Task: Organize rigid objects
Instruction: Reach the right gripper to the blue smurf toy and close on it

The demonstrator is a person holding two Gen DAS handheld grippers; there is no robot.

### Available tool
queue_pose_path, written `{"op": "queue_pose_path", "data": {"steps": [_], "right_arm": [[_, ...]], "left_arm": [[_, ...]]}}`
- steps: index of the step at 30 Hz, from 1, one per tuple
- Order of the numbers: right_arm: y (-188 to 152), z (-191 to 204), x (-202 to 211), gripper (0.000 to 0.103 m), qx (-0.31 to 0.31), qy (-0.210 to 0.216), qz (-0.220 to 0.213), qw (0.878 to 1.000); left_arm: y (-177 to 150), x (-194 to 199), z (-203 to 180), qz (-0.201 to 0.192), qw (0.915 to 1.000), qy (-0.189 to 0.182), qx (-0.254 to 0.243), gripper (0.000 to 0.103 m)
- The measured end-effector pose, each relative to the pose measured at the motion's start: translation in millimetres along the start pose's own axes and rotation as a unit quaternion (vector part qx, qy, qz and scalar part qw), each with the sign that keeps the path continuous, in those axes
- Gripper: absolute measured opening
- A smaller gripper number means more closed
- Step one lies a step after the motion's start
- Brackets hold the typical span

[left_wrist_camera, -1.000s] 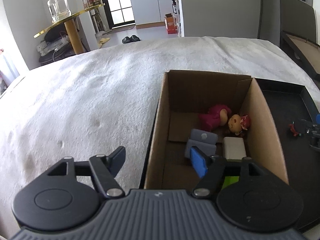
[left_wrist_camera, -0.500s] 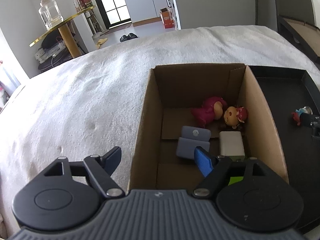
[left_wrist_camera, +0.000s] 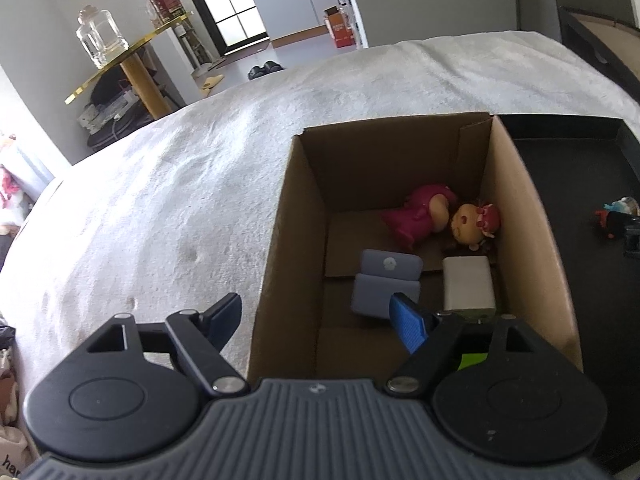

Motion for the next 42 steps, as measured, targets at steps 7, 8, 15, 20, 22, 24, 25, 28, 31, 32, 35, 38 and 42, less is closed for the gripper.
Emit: {"op": "queue_pose_path", "data": {"steps": [7, 8, 15, 20, 22, 24, 25, 28, 31, 32, 35, 38, 42], "right_arm": [[0.4, 2.0, -12.3, 0.103, 0.022, -0.001, 0.006, 1.0], [0.5, 3.3, -13.6, 0.103, 0.024, 0.0, 0.006, 1.0], [-3.0, 10.7, -19.6, 0.081, 0.046, 0.006, 0.019, 0.999], [-8.0, 7.7, -18.8, 0.059, 0.046, 0.013, 0.028, 0.998], [-8.4, 4.6, -15.6, 0.059, 0.043, 0.012, 0.027, 0.999], [-7.8, 0.8, -11.9, 0.059, 0.037, 0.008, 0.027, 0.999], [-7.9, -1.0, -9.5, 0.059, 0.034, 0.007, 0.026, 0.999], [-7.3, -3.8, -1.4, 0.059, 0.029, 0.006, 0.022, 0.999], [-5.6, -3.2, 6.0, 0.059, 0.03, 0.007, 0.016, 0.999], [-4.7, -2.8, 8.0, 0.059, 0.031, 0.007, 0.014, 0.999], [-0.4, 1.0, 16.2, 0.059, 0.031, 0.013, 0.006, 0.999], [7.4, 6.8, 25.6, 0.059, 0.03, 0.021, -0.005, 0.999], [22.6, 17.5, 37.4, 0.059, 0.032, 0.033, -0.024, 0.999]], "left_arm": [[0.7, -1.6, -2.6, 0.011, 0.9997, 0.02, -0.008, 0.08], [1.0, -2.7, -3.1, 0.013, 0.9996, 0.023, -0.009, 0.08], [1.0, -3.9, -0.5, 0.022, 0.9988, 0.044, -0.008, 0.08], [1.4, -4.9, -3.0, 0.024, 0.9986, 0.045, -0.014, 0.08], [1.7, -4.4, -3.2, 0.024, 0.9986, 0.045, -0.014, 0.08], [2.4, -3.9, -2.9, 0.023, 0.9987, 0.045, -0.012, 0.08], [2.6, -3.3, -2.9, 0.022, 0.9987, 0.044, -0.011, 0.08], [2.2, -0.7, -3.3, 0.018, 0.999, 0.039, -0.007, 0.08], [1.3, 2.1, -3.3, 0.015, 0.9993, 0.035, -0.004, 0.08], [1.4, 2.6, -2.1, 0.014, 0.9993, 0.034, -0.002, 0.08], [1.6, 4.3, 2.6, 0.01, 0.9994, 0.032, 0.005, 0.08], [0.9, 4.8, 6.6, 0.007, 0.9995, 0.028, 0.011, 0.08], [-1.2, 4.2, 9.5, 0.005, 0.9997, 0.017, 0.016, 0.08]]}}
Point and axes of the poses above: each gripper's, at about its wrist camera, not at the fingertips, and x roughly against the way its jaws point, z to its left, y to its top, the point moved 9 cm from there along -x, roughly the way its jaws point, and after that the axes turned 7 degrees about -x, right-handed, at the moved point
